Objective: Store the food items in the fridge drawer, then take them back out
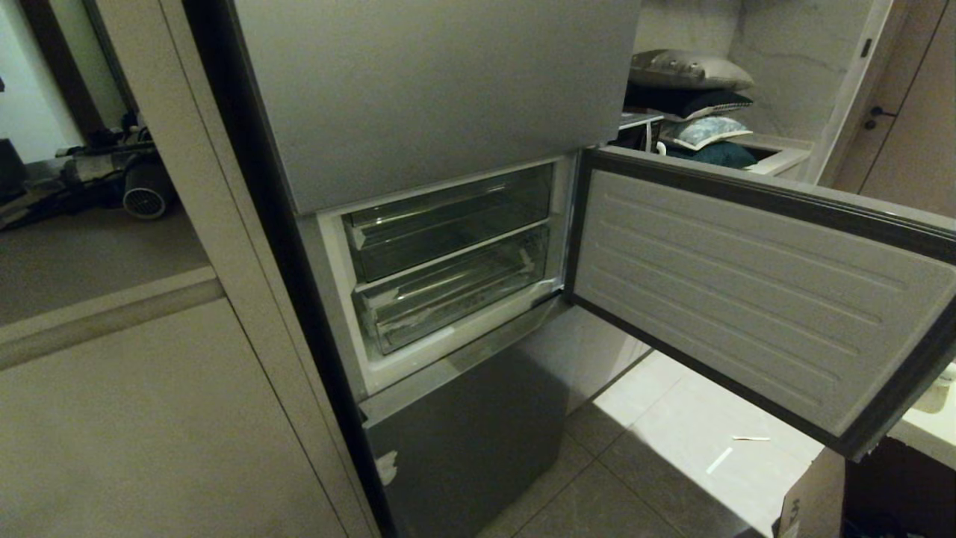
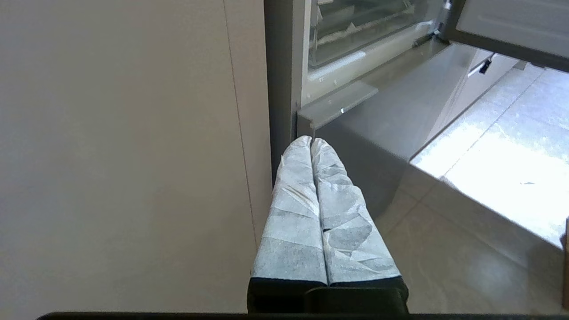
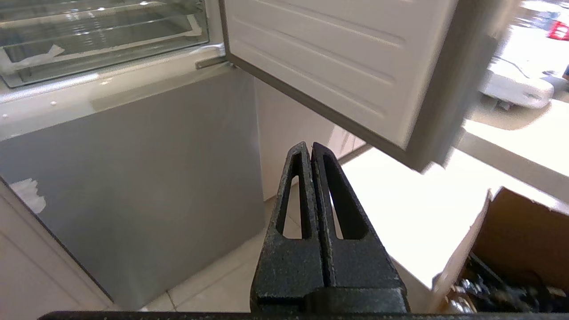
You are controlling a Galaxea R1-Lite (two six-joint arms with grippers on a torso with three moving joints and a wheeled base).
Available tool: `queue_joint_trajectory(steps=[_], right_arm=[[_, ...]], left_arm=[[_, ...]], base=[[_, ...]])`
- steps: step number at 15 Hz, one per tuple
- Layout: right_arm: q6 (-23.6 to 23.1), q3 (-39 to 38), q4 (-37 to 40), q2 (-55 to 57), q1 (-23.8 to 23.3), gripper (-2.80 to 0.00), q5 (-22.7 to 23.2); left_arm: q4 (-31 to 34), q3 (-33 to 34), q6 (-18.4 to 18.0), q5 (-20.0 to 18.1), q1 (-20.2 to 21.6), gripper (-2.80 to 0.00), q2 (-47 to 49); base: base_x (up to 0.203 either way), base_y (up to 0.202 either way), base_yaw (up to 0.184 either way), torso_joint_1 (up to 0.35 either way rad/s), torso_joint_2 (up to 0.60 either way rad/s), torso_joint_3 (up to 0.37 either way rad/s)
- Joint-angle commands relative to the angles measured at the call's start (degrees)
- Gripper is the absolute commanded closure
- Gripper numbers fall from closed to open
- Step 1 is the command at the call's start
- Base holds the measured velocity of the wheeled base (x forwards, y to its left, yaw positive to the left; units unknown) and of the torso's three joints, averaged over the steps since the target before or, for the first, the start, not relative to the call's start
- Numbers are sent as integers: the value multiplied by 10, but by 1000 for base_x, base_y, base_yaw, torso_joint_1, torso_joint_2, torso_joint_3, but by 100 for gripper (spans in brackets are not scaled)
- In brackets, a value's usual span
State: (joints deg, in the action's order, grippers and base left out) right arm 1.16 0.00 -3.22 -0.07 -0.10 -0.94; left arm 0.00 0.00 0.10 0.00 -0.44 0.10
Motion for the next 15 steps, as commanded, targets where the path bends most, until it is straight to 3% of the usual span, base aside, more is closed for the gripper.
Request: queue_joint_trajectory(steps=[1, 5, 15], right_arm=[[0, -11, 0, 1, 0, 0, 0], [0, -11, 0, 1, 0, 0, 0], [4, -10, 1, 0, -1, 0, -1]], left_arm=[[0, 0, 0, 0, 0, 0, 1], [0, 0, 1, 0, 0, 0, 1], [0, 0, 2, 0, 0, 0, 1]], base=[[-195, 0, 4, 2, -1, 1], [-170, 0, 2, 0, -1, 6], [0, 0, 0, 3, 1, 0]])
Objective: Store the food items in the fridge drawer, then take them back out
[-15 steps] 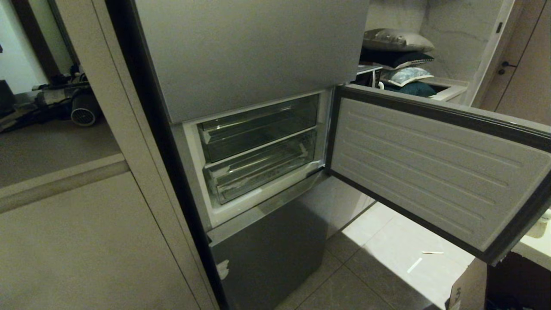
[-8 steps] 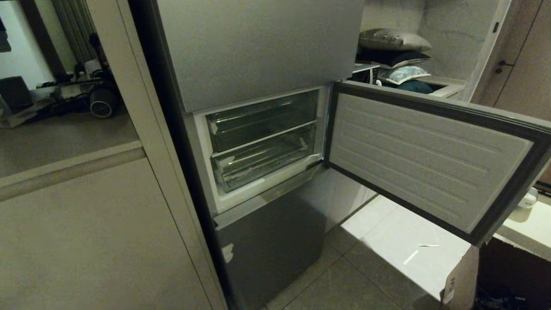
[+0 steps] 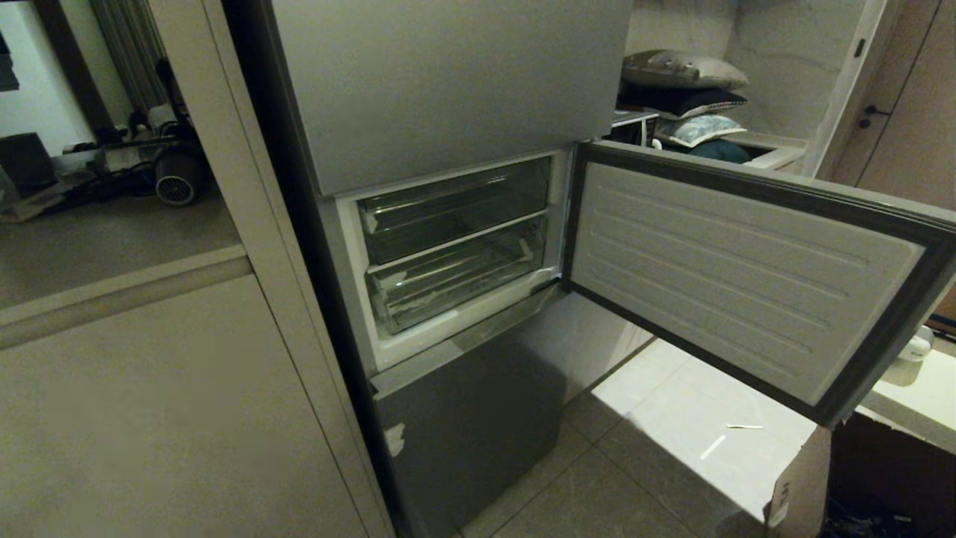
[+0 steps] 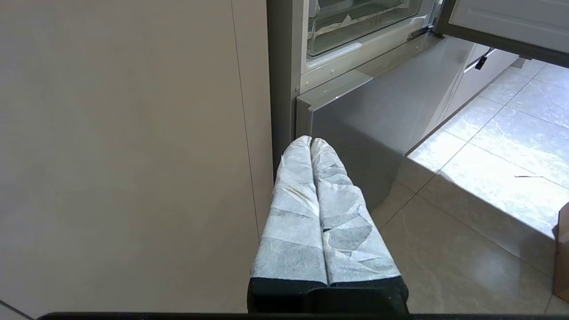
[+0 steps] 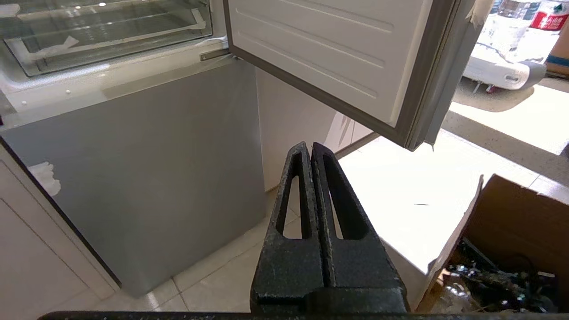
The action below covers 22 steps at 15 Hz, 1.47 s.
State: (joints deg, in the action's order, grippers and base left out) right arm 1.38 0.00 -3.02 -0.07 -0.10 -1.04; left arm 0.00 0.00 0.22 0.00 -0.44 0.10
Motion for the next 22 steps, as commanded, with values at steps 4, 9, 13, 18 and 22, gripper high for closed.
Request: queue_joint_trajectory(steps=[4, 9, 13, 18, 22], right_arm=[[9, 10, -3, 16, -2, 0, 0], [137, 148, -19, 239, -57, 0, -29], [186, 172, -126, 435, -295, 0, 61], [197, 217, -217, 607, -497, 0, 196], [201, 278, -279, 757, -527, 0, 207]], left_arm=[[0, 0, 0, 0, 0, 0, 1], [0, 0, 0, 0, 0, 0, 1], [0, 0, 0, 0, 0, 0, 1], [0, 0, 0, 0, 0, 0, 1], [0, 0, 0, 0, 0, 0, 1]], base=[[0, 0, 0, 0, 0, 0], [0, 0, 0, 0, 0, 0], [0, 0, 0, 0, 0, 0], [0, 0, 0, 0, 0, 0], [0, 0, 0, 0, 0, 0]])
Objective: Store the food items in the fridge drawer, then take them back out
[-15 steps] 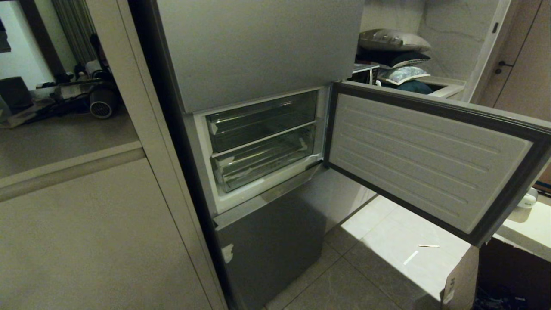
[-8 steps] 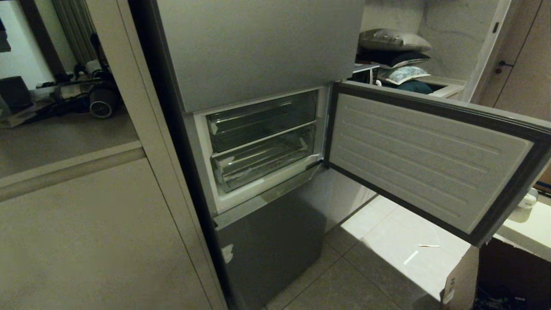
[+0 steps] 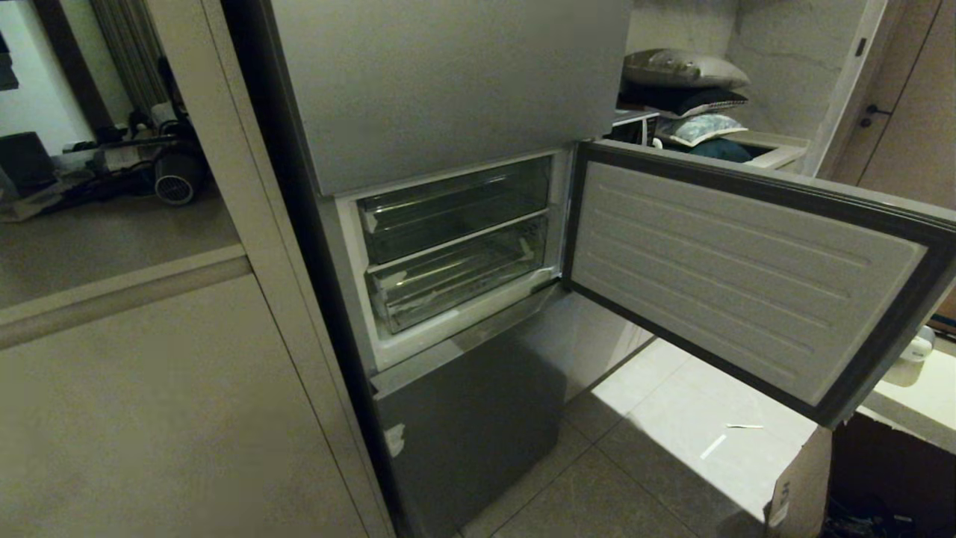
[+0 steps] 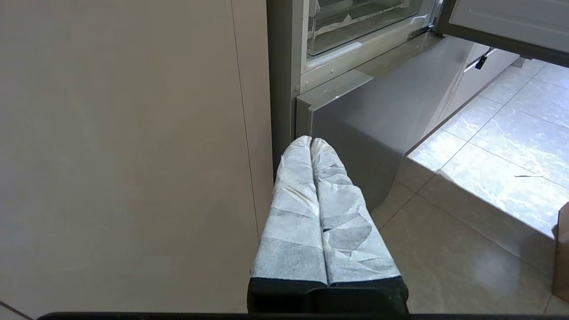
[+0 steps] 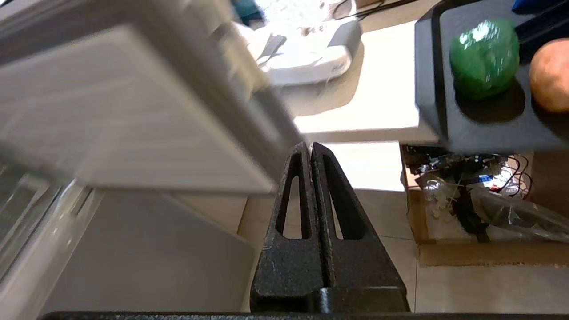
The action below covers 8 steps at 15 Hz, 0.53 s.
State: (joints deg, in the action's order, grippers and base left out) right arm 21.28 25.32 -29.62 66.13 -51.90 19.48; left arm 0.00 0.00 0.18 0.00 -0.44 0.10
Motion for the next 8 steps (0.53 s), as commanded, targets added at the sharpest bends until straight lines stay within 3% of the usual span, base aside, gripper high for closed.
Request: queue_joint_trajectory(steps=[1, 8], right_arm=[[6, 51, -24, 135, -10, 0, 3], [37, 253, -58, 342, 19, 0, 55]], left_arm=[[0, 0, 0, 0, 0, 0, 1], [0, 0, 0, 0, 0, 0, 1]], base=[[0, 0, 0, 0, 0, 0], [0, 0, 0, 0, 0, 0]])
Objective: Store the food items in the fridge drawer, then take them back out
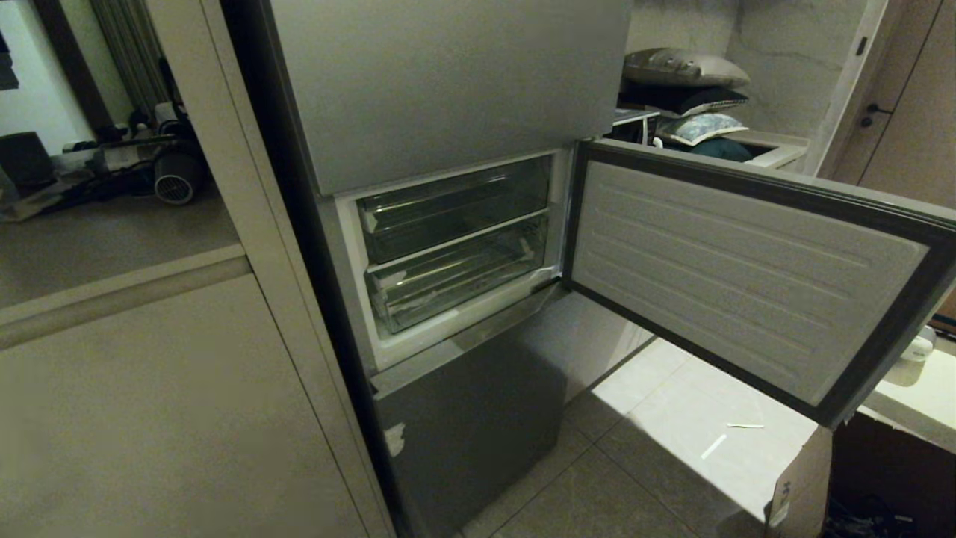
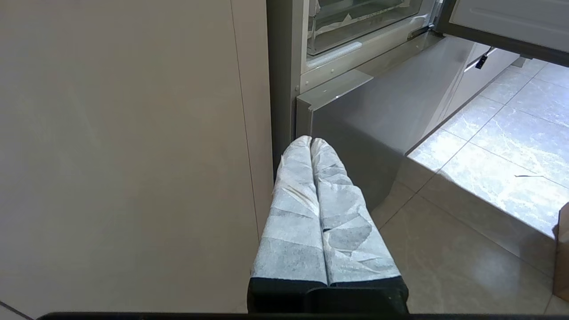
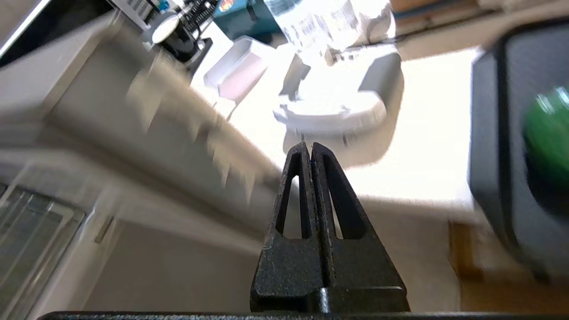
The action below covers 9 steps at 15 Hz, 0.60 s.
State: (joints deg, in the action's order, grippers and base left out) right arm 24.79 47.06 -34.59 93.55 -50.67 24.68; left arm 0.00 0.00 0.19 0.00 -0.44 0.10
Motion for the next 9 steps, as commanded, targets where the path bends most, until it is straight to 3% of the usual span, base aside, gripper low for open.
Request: queue_joint_trajectory(steps=[1, 4, 7, 9], right_arm=[[2, 53, -17, 87, 13, 0, 4], [2, 112, -25, 142, 32, 0, 7], [2, 161, -26, 182, 46, 0, 63], [2, 194, -26, 203, 51, 0, 72]], left_arm=[[0, 0, 0, 0, 0, 0, 1], [0, 0, 0, 0, 0, 0, 1], [0, 0, 1, 0, 0, 0, 1], [0, 0, 0, 0, 0, 0, 1]], base=[[0, 0, 0, 0, 0, 0], [0, 0, 0, 0, 0, 0], [0, 0, 0, 0, 0, 0], [0, 0, 0, 0, 0, 0]])
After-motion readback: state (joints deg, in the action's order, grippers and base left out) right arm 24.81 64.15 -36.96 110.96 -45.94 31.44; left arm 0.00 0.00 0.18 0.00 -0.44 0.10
